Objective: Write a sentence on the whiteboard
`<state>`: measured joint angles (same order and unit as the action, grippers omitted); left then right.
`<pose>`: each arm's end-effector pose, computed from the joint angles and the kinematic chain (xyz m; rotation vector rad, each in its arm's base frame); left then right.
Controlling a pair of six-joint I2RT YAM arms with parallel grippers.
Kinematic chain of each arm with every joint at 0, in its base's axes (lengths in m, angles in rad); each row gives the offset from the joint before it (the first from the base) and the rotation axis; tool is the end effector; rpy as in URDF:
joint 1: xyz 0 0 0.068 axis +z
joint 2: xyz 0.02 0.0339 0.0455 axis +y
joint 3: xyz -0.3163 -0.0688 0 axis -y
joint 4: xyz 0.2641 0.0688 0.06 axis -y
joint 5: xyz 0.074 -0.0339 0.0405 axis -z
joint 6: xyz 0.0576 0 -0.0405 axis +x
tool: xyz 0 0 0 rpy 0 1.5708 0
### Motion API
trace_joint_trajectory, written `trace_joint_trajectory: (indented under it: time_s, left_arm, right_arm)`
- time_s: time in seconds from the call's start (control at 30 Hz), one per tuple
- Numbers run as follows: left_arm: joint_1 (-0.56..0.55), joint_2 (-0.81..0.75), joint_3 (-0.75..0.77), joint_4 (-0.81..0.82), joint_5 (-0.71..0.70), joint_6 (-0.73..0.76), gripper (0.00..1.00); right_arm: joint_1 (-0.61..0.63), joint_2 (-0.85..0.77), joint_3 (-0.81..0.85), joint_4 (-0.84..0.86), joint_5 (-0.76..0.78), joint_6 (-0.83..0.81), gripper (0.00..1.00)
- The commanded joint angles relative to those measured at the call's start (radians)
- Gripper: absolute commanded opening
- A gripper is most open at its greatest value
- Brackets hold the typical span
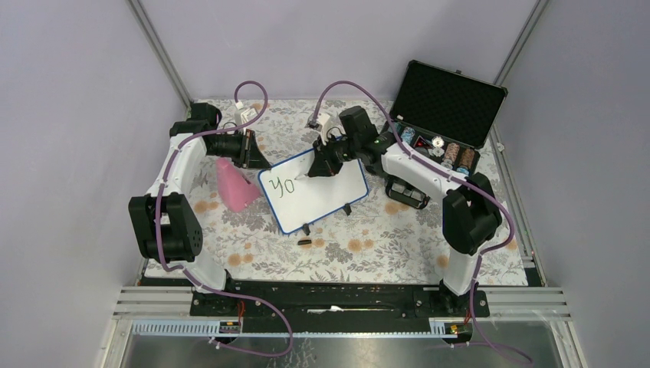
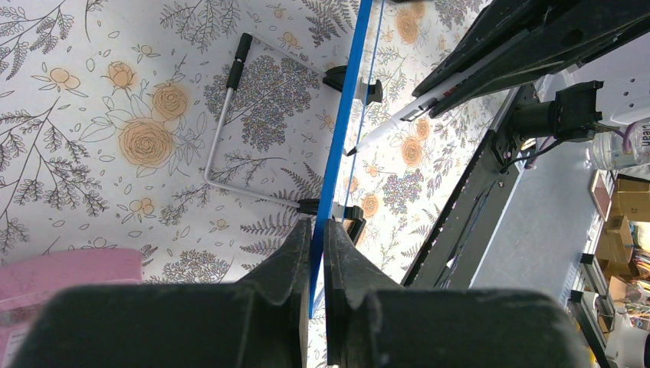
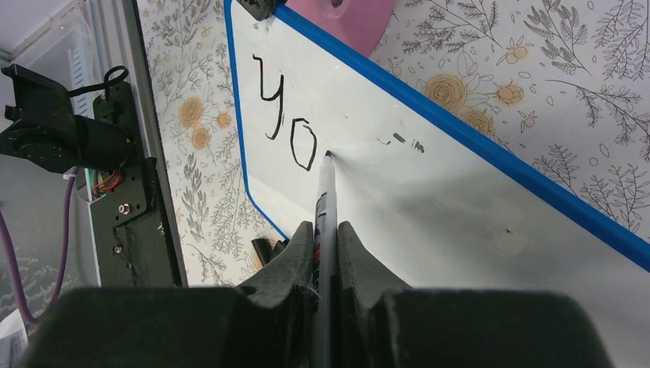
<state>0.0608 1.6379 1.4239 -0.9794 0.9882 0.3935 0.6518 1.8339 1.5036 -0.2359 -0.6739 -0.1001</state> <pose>0.3532 -0.0267 0.3334 0.6236 2.2634 -1.1253 0.3534 0.3149 0.3262 -1.1656 1.8344 1.0386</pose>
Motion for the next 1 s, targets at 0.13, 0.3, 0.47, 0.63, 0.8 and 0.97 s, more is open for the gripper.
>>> trace_joint_trajectory:
  time_s: [0.13,0.3,0.47,0.63,0.8,0.97]
  left_arm:
    - [-0.006,-0.012,0.007,-0.002,0.004,0.014,0.00]
    - [-0.006,-0.012,0.009,-0.003,0.002,0.014,0.00]
    - [-0.006,-0.012,0.008,-0.002,0.002,0.014,0.00]
    - [-0.006,-0.012,0.009,-0.002,0.002,0.014,0.00]
    - [-0.007,-0.009,0.012,-0.002,0.003,0.012,0.00]
    - [-0.007,-0.011,0.012,-0.002,0.001,0.013,0.00]
  right_arm:
    - [0.001,0.020,0.062,0.016,0.005,-0.006,0.00]
    - [0.000,0.022,0.052,0.015,0.018,-0.008,0.00]
    - [-0.011,0.011,0.033,0.016,0.024,-0.010,0.00]
    - [-0.014,-0.003,0.002,0.016,0.021,-0.017,0.00]
    - [-0.014,-0.009,-0.013,0.017,0.014,-0.020,0.00]
    - [-0.013,-0.009,-0.030,0.017,0.007,-0.024,0.00]
